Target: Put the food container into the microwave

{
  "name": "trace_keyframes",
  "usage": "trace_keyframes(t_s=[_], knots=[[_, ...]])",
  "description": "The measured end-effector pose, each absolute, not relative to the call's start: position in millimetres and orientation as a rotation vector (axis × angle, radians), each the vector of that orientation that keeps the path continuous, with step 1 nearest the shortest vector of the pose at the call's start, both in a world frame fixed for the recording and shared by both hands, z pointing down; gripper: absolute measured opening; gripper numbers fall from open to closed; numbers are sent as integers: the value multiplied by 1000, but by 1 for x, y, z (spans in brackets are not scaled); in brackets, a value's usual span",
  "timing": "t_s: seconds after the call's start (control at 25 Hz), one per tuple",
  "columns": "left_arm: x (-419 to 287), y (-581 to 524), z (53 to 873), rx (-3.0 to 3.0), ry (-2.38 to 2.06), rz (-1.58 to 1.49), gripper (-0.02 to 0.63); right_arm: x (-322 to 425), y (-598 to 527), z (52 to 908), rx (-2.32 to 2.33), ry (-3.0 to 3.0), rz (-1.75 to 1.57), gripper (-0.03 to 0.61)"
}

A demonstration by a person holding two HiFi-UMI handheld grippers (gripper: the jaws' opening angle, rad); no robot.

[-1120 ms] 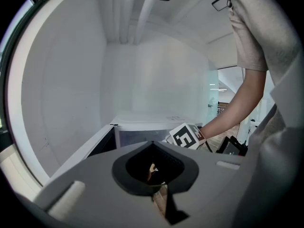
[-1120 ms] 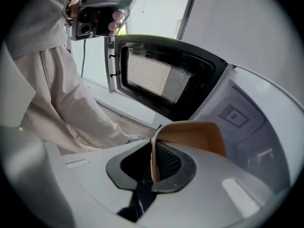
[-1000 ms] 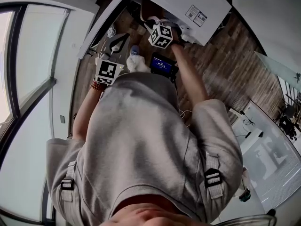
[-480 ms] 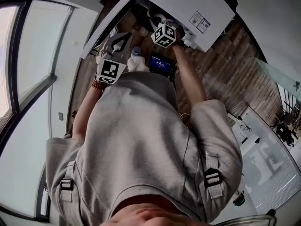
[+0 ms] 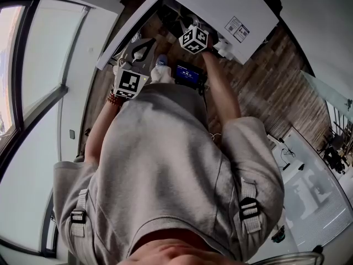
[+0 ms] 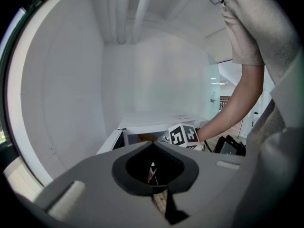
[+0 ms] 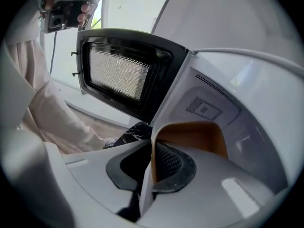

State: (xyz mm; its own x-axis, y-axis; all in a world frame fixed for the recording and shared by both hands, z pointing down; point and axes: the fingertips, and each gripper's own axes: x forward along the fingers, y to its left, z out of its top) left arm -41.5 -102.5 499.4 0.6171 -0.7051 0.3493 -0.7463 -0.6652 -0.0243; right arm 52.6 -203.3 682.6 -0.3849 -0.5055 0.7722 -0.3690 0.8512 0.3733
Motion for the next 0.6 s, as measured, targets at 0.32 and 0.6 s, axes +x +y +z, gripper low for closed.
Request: trace_keyframes(t_s=[0.32,0.6], knots=[[-52,-104,501,2701,-1233,521,-2,54,-213,689,691,-1988,-181,37],[-57,-107,501,2694,-1241,520,-2,60,-221,690,758,-1958,-211,37]])
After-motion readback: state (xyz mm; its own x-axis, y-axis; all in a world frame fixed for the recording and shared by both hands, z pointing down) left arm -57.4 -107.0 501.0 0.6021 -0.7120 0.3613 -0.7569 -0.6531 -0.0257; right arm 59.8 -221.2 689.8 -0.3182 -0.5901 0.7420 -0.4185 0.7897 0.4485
